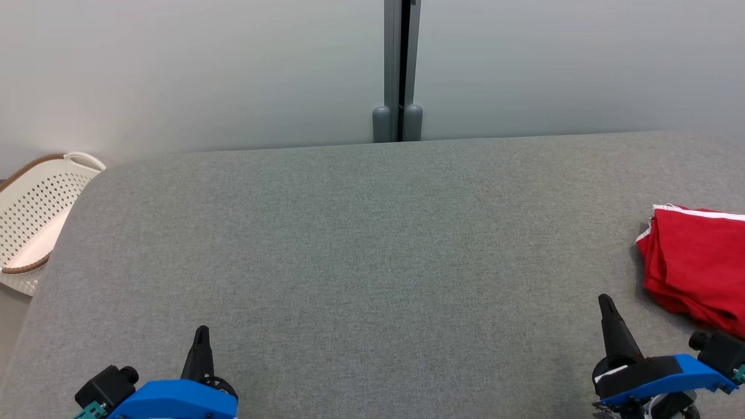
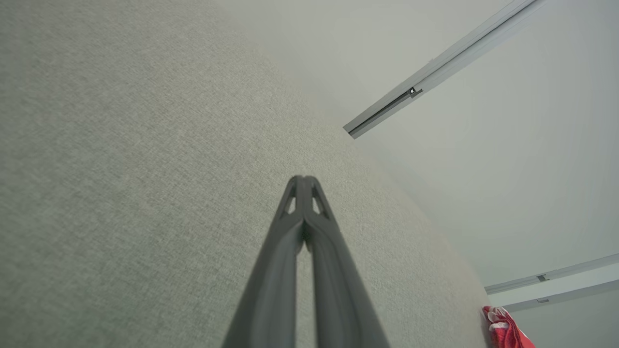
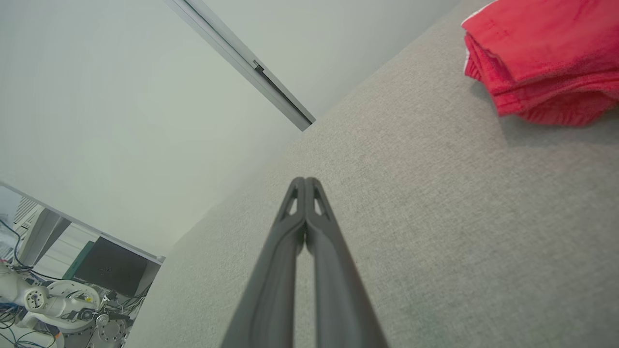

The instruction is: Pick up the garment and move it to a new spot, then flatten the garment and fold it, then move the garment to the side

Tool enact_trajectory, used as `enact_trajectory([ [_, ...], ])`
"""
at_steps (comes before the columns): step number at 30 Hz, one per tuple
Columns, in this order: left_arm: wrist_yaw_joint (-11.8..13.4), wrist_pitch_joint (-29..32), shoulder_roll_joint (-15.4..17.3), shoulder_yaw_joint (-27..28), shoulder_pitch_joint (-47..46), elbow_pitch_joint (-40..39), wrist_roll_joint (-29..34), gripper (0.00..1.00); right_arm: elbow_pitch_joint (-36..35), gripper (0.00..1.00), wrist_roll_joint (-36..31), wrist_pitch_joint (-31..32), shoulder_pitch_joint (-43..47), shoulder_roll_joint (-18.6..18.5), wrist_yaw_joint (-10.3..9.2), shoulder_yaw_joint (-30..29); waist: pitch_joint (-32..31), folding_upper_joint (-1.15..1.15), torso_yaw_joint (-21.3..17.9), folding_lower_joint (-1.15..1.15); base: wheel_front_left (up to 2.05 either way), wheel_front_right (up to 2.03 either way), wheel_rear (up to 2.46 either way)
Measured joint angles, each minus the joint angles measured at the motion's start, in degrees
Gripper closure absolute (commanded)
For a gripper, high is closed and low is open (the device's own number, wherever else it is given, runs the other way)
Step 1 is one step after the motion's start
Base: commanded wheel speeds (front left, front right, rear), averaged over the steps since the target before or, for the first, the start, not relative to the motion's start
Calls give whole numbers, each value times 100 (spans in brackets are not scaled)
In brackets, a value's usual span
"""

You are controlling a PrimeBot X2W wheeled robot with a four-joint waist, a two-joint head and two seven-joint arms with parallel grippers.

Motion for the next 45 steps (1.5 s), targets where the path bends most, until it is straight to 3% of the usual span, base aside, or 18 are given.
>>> enact_trajectory([
  [45, -361, 726, -85, 717, -279, -380, -2540, 100, -261, 100, 3023, 599, -60, -7, -1, -143, 51, 0, -59, 0, 0, 0, 0],
])
